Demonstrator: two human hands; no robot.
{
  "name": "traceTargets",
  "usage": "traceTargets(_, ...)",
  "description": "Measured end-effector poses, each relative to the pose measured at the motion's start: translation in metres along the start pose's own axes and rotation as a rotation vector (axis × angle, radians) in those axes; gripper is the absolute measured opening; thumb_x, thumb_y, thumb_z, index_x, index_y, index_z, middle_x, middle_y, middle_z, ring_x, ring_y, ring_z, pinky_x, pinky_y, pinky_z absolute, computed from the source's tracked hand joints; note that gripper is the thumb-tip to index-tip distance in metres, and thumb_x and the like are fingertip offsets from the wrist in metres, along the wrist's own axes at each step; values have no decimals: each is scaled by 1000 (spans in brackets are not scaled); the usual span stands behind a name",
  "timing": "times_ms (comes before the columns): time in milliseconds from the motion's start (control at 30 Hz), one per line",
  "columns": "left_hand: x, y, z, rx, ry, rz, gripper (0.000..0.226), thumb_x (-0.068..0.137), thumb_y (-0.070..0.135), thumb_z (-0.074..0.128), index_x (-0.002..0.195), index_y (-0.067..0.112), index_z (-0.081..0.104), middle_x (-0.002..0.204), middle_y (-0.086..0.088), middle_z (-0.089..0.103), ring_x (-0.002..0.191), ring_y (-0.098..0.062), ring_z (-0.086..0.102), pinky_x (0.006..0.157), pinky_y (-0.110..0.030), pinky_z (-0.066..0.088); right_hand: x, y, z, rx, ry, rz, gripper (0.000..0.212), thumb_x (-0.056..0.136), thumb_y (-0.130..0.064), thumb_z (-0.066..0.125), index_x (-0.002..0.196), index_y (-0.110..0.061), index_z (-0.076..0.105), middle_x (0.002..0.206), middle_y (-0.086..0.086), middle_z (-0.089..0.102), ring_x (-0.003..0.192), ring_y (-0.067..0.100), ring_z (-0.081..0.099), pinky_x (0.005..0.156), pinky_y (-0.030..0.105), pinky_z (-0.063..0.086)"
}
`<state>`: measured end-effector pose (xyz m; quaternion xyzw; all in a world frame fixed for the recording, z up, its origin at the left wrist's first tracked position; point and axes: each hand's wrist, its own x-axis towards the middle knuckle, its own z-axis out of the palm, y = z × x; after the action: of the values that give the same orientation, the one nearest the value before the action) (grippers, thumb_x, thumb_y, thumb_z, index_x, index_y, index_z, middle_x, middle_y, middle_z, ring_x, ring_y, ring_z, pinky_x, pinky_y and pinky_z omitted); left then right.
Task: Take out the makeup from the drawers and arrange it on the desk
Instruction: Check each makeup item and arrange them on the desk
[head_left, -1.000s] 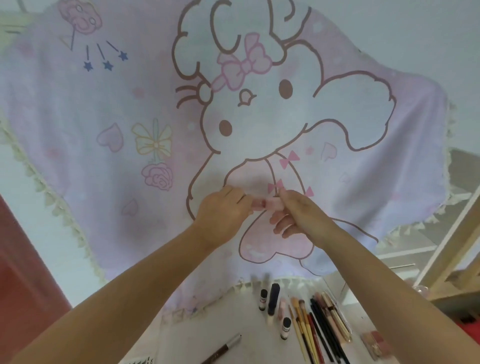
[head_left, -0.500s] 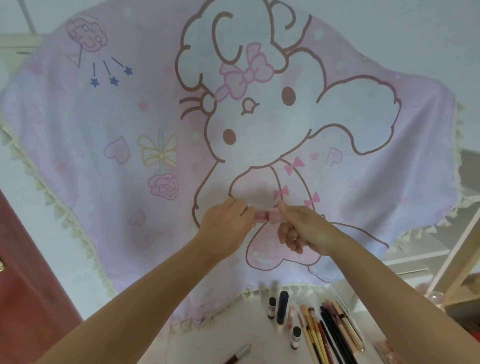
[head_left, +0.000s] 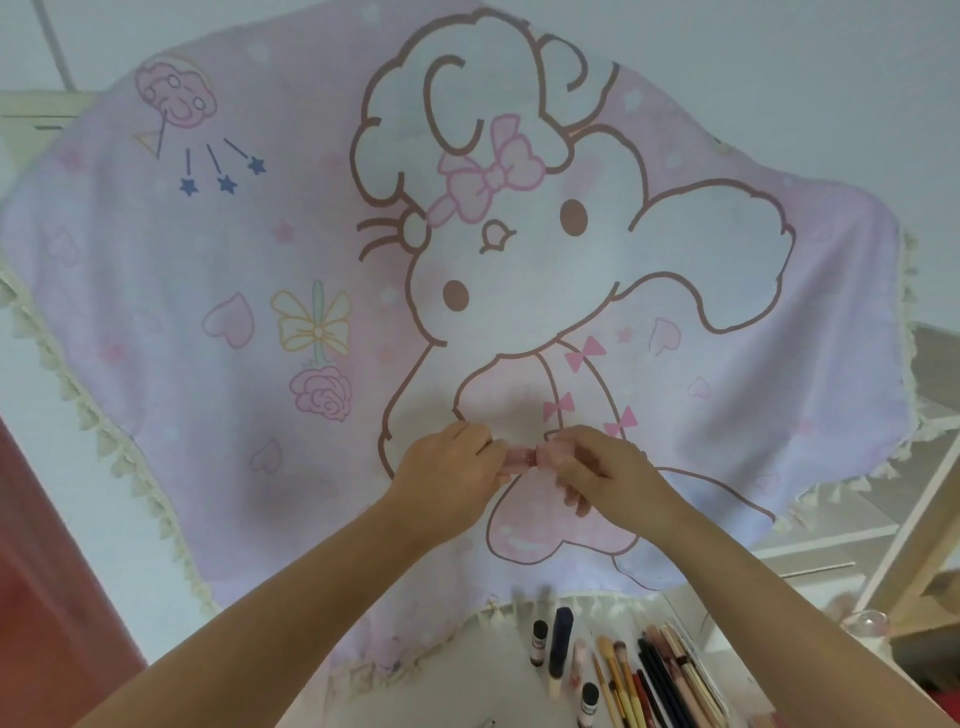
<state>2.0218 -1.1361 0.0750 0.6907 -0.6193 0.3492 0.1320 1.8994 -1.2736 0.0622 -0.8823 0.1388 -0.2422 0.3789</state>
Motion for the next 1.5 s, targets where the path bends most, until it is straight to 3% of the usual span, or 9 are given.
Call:
traceTargets(133,-2,-2,0,-57,-8,-34,30,48,24,89,67,10,70,55,0,62,45,-14,59,34,-21,45,-2,1,-5,144,-12,-116,38,81,-3,63,99,-34,51,96,-10,55,83,4,57,70,16,52)
traceTargets(333,-2,-4,2,-95,-117,-52,26,76,25,70,95,6,67,81,-8,65,71,-23,64,53,-28,49,2,4,-1,175,-33,6,19,87,-19,55,105,-14,57,76,-7,62,55,-3,62,57,11,50)
traceTargets(467,-7,-10,17,-146,-185,-98,37,93,39,39,120,16,53,109,0,58,97,-15,53,77,-21,41,-2,10,2,195,-37,-44,41,81,2,61,93,-37,53,87,-13,58,67,8,60,66,17,53)
traceTargets(600,-13,-9,34,-228,-247,-140,33,92,39,43,115,18,56,104,2,59,92,-13,53,75,-19,38,-5,18,8,177,-21,-37,46,78,8,62,94,-35,56,97,-8,59,68,-5,56,71,12,50)
traceTargets(767,-35,2,69,-417,-334,-262,22,90,37,49,96,19,61,81,6,53,74,-10,46,65,-17,33,-21,36,12,172,-37,61,50,81,7,59,102,-38,51,104,-6,57,83,16,59,73,14,50)
traceTargets(967,-106,38,129,-859,-576,-603,29,87,38,54,68,16,55,67,1,55,66,-13,49,64,-16,36,-74,114,24,88,16,421,18,86,-6,56,94,-20,64,97,-1,63,89,19,60,76,21,47)
traceTargets(1167,-163,90,185,-896,-838,-712,50,89,45,47,68,0,55,67,-4,48,64,-14,41,56,-15,30,-130,189,59,-322,-337,677,30,91,-15,49,120,-10,55,123,5,58,110,16,53,91,19,36)
traceTargets(1367,-175,109,218,-928,-858,-823,43,89,44,48,64,8,45,66,-5,45,67,-17,44,67,-23,33,-143,222,91,-424,-597,694,35,91,-20,48,125,-12,50,134,5,46,125,17,41,103,24,31)
traceTargets(1500,-174,119,230,-948,-870,-784,46,89,43,49,59,11,37,57,-4,34,57,-17,28,55,-23,25,-143,235,93,-431,-625,709,35,91,-22,49,125,-15,51,142,3,35,130,20,35,107,27,27)
